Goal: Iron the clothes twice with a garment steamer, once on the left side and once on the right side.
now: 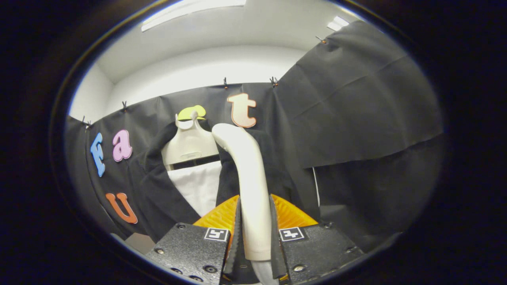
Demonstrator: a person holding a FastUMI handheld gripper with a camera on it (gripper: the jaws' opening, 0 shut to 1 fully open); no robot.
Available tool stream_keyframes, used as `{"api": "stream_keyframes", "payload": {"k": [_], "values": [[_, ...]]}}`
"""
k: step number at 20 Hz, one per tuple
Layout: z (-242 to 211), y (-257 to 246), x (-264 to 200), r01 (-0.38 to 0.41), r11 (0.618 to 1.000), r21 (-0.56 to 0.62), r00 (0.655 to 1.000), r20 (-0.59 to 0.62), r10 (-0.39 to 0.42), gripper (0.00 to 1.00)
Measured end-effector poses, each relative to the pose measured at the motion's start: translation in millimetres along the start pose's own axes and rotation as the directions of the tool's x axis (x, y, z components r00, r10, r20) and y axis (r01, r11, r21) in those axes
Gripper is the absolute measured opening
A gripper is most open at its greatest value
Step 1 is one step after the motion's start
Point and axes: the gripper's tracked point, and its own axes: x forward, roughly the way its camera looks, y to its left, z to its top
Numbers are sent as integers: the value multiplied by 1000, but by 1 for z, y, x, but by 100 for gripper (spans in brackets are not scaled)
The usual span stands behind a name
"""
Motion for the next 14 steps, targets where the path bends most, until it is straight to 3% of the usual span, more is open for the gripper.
{"api": "stream_keyframes", "payload": {"k": [14], "values": [[-50,-15,-22,71,994,-78,996,-56,-75,33]]}}
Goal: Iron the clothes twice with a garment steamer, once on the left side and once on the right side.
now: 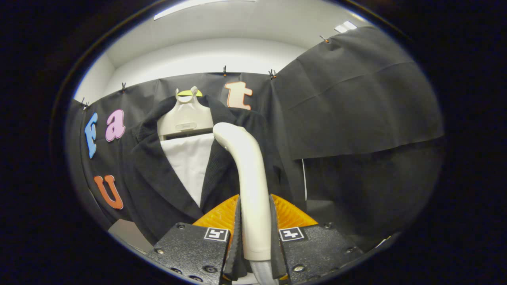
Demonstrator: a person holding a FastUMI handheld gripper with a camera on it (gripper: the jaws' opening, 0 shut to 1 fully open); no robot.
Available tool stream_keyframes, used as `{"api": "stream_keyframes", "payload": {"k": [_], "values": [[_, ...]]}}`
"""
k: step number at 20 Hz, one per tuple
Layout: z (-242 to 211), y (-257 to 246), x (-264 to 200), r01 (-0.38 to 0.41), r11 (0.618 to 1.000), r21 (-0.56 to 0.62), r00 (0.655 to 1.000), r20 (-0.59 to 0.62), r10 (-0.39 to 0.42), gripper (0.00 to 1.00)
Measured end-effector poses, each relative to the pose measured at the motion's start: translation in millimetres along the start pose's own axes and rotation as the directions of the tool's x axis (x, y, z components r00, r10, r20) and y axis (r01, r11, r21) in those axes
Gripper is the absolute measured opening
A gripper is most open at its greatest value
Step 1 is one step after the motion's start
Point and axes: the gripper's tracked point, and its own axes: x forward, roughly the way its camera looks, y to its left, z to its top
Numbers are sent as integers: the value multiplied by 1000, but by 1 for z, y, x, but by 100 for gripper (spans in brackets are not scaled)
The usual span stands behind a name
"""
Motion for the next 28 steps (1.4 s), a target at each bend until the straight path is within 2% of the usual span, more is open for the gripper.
{"api": "stream_keyframes", "payload": {"k": [21,28], "values": [[-124,-29,-25,90,993,-71,980,-171,-101,33],[-159,-46,-33,92,992,-92,967,-230,-111,33]]}}
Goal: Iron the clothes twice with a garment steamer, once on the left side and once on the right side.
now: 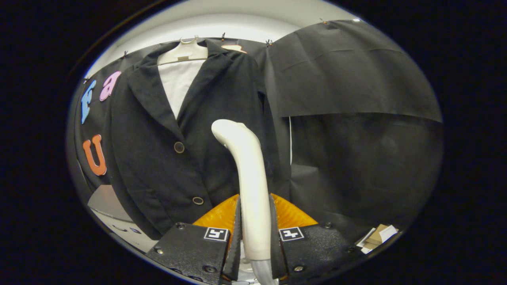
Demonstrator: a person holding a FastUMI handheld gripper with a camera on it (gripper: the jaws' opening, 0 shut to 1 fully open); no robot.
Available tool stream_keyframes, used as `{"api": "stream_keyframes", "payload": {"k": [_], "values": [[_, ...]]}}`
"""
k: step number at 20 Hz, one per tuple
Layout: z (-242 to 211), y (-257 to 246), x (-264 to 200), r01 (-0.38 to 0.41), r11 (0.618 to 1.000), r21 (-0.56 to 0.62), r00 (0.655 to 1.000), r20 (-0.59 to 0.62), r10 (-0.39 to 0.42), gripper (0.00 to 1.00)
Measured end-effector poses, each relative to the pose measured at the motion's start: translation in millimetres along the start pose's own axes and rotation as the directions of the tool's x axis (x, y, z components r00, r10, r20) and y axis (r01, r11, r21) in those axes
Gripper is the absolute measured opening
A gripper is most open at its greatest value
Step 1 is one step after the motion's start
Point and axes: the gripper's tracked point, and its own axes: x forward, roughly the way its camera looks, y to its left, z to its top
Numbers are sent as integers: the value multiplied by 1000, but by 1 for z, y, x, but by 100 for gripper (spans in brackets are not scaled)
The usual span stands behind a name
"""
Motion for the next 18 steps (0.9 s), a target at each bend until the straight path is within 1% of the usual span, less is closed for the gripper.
{"api": "stream_keyframes", "payload": {"k": [9,15,18], "values": [[-46,-13,2,24,999,-33,998,-55,-26,33],[-67,-6,2,-10,1000,-21,995,-95,8,33],[-80,-5,-3,-11,999,-49,995,-97,6,34]]}}
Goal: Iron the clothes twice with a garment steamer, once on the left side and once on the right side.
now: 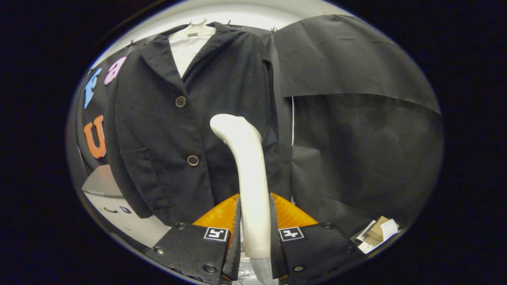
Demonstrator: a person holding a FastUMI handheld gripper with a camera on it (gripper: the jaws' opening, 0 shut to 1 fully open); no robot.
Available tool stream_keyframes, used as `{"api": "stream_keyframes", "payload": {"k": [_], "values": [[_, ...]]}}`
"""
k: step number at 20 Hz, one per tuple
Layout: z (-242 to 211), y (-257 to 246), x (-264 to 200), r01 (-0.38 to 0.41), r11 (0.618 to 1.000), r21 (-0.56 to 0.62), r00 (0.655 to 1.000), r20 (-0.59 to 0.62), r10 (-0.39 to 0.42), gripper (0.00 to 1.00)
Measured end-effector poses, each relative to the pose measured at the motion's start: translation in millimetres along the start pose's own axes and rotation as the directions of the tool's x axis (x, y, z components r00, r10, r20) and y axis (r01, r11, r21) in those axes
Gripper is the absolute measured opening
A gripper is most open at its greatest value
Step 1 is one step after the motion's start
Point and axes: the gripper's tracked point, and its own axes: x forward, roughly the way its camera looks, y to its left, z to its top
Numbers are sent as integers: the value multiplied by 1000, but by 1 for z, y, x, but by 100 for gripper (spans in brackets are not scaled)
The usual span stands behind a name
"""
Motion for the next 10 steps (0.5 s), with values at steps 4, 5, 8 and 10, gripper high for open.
{"api": "stream_keyframes", "payload": {"k": [4,5,8,10], "values": [[-16,6,0,-8,1000,-6,1000,-20,8,33],[-20,7,-1,-12,1000,-10,1000,-28,11,34],[-34,8,-2,-15,1000,-10,999,-53,14,33],[-43,6,0,-12,1000,-12,998,-69,11,33]]}}
